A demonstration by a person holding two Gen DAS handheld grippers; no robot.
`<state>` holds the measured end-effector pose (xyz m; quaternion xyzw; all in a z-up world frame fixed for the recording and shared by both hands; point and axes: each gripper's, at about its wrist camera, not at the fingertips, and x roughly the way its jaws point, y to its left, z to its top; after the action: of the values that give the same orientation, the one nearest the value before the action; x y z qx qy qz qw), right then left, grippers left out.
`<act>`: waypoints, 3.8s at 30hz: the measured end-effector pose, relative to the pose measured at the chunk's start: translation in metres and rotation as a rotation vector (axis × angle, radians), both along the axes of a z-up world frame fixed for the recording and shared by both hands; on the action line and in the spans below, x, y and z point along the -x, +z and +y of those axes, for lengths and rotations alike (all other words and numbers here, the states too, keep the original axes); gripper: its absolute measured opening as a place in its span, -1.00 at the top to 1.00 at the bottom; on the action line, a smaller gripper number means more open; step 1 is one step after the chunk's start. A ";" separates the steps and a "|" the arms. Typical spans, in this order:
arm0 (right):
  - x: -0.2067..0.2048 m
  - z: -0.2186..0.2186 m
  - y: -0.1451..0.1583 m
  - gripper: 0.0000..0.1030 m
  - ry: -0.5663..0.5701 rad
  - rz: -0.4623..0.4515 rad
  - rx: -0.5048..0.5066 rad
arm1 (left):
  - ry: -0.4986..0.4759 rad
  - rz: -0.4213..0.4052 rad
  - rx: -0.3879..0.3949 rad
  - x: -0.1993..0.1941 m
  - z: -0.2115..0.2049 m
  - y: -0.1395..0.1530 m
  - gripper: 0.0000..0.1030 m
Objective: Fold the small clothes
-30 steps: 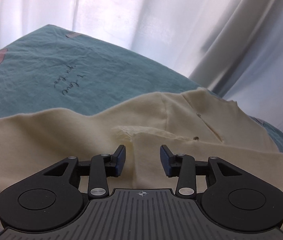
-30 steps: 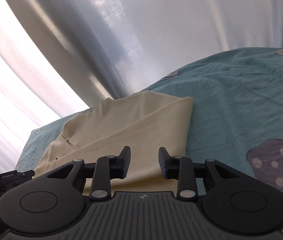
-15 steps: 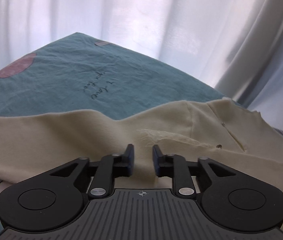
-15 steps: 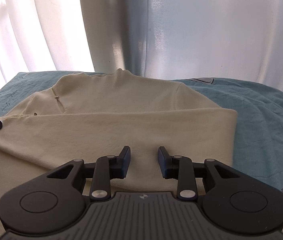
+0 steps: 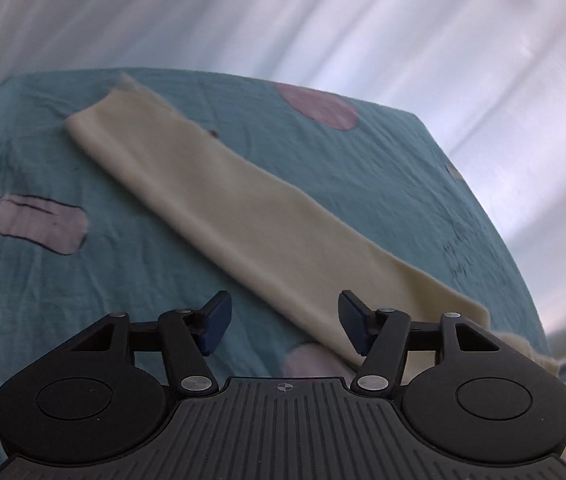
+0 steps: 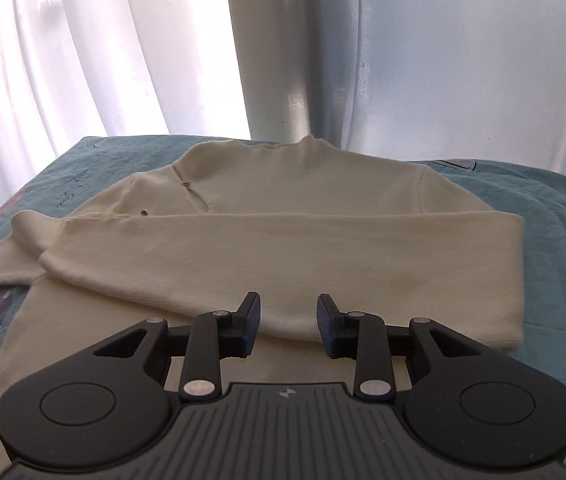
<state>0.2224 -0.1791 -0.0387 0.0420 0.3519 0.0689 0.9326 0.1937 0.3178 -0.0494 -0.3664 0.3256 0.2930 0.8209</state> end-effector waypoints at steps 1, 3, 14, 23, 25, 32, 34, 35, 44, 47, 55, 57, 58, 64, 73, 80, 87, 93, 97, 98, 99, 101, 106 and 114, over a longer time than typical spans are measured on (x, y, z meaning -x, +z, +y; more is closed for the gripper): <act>0.003 0.003 0.000 0.41 0.006 0.000 0.002 | 0.044 0.010 0.013 0.003 0.011 -0.002 -0.02; 0.008 0.009 0.001 0.41 0.022 0.008 -0.008 | 0.110 0.007 0.020 0.008 0.030 -0.005 0.10; 0.021 0.025 0.013 0.29 0.067 -0.002 -0.028 | 0.353 -0.189 0.191 0.028 0.101 -0.025 0.79; 0.023 0.018 0.015 0.29 0.048 -0.005 -0.048 | 0.199 -0.215 -0.051 0.006 0.066 0.020 0.85; 0.024 0.015 0.016 0.29 0.040 -0.008 -0.051 | 0.056 -0.264 -0.157 -0.008 0.030 0.050 0.85; 0.029 0.004 0.025 0.29 0.017 -0.024 -0.106 | -0.568 -0.494 -0.383 -0.051 -0.153 0.112 0.83; 0.032 0.001 0.028 0.29 0.019 -0.034 -0.115 | -0.736 -0.486 -0.404 -0.061 -0.203 0.102 0.74; 0.033 0.000 0.029 0.29 0.020 -0.036 -0.117 | -0.819 -0.454 -0.409 -0.067 -0.227 0.092 0.52; 0.025 -0.017 0.027 0.29 0.029 0.012 -0.213 | -0.958 -0.183 -0.365 -0.049 -0.258 0.031 -0.11; 0.008 -0.009 0.026 0.29 0.079 0.043 -0.270 | -0.837 -0.156 -0.346 -0.045 -0.221 0.031 -0.18; -0.073 0.025 -0.012 0.30 0.085 0.212 -0.445 | -0.660 -0.052 -0.280 -0.044 -0.171 0.017 -0.13; -0.081 0.025 -0.015 0.30 0.064 0.212 -0.498 | -0.648 -0.045 -0.292 -0.042 -0.165 0.016 -0.10; -0.085 0.025 -0.016 0.31 0.055 0.220 -0.516 | -0.645 -0.038 -0.301 -0.042 -0.163 0.016 -0.06; -0.088 0.040 -0.015 0.89 0.046 0.195 -0.477 | -0.620 -0.010 -0.295 -0.050 -0.154 0.015 0.15; -0.003 -0.038 0.052 0.89 -0.073 -0.140 -0.338 | -0.660 -0.027 -0.320 -0.064 -0.161 0.017 0.24; 0.000 -0.105 0.007 0.78 -0.242 0.041 -0.373 | -0.712 -0.021 -0.330 -0.074 -0.179 0.014 0.30; -0.011 -0.106 -0.014 0.51 -0.258 0.067 -0.413 | -0.746 -0.011 -0.344 -0.080 -0.190 0.013 0.30; -0.011 -0.089 0.010 0.89 -0.219 -0.078 -0.252 | -0.730 0.003 -0.368 -0.082 -0.190 0.013 0.30; -0.008 -0.102 0.019 0.88 -0.251 -0.138 -0.182 | -0.720 0.028 -0.346 -0.083 -0.184 0.010 0.27; -0.010 -0.105 0.014 0.88 -0.260 -0.114 -0.178 | -0.718 0.031 -0.340 -0.082 -0.183 0.011 0.27; -0.015 -0.109 0.008 0.88 -0.264 -0.074 -0.176 | -0.717 0.031 -0.341 -0.080 -0.183 0.013 0.27; -0.023 -0.113 -0.005 0.85 -0.259 0.024 -0.156 | -0.719 0.014 -0.354 -0.074 -0.181 0.020 0.22; -0.005 -0.117 0.002 0.53 -0.312 -0.021 -0.137 | -0.653 -0.008 -0.451 -0.067 -0.173 0.042 0.13; -0.017 -0.078 0.019 0.53 -0.182 -0.063 -0.064 | -0.787 -0.039 -0.422 -0.099 -0.211 0.040 -0.03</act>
<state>0.2389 -0.2570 -0.0195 0.1016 0.3148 -0.0037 0.9437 0.2930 0.1067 -0.0089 -0.0445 0.3577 0.0111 0.9327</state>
